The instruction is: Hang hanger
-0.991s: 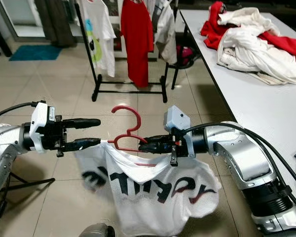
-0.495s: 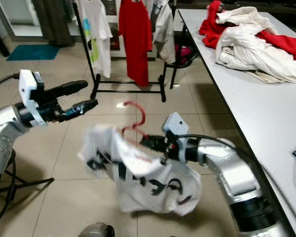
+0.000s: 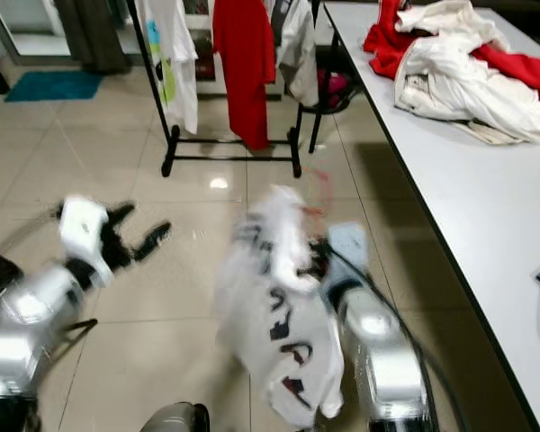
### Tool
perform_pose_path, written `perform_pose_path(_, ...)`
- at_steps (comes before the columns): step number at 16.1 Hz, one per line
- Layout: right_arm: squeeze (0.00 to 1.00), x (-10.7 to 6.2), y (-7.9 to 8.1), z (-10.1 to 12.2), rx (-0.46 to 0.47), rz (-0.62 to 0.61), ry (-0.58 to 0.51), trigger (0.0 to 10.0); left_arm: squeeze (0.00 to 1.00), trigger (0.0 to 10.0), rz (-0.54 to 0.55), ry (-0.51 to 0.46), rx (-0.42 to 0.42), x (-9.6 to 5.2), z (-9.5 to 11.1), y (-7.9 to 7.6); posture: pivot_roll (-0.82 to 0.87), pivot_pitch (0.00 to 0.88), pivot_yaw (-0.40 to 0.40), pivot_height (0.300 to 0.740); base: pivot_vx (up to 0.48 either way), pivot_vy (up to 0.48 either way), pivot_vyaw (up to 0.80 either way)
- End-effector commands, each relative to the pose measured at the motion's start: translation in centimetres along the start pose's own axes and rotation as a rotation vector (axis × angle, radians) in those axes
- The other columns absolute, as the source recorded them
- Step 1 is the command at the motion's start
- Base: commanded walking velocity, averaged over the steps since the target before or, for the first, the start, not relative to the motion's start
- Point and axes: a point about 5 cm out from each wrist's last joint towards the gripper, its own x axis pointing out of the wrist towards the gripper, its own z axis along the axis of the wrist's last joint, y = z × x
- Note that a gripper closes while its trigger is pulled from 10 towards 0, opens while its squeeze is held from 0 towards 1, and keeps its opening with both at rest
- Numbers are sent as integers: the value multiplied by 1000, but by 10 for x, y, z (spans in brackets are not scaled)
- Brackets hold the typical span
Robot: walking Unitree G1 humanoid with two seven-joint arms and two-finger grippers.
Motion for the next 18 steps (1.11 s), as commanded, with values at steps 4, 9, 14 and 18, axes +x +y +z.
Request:
perform_pose_path(4,0,-16,-16,0,13,-116,-48,10000,0,10000,82,-63,3,8,9,-19,19,111,13,740,193,0,0)
perform_pose_path(9,0,-28,-26,6,75,-160,-97,10000,0,10000,78,-81,-4,12,13,-31,4,81,44,740,268,0,0)
perform_pose_path(14,0,-14,-19,3,90,-139,-107,10000,0,10000,102,-80,16,19,9,-33,59,0,28,740,272,0,320)
perform_pose_path(18,0,-4,-28,12,125,-181,-153,10000,0,10000,104,-79,-40,26,8,-35,40,0,43,740,271,0,200)
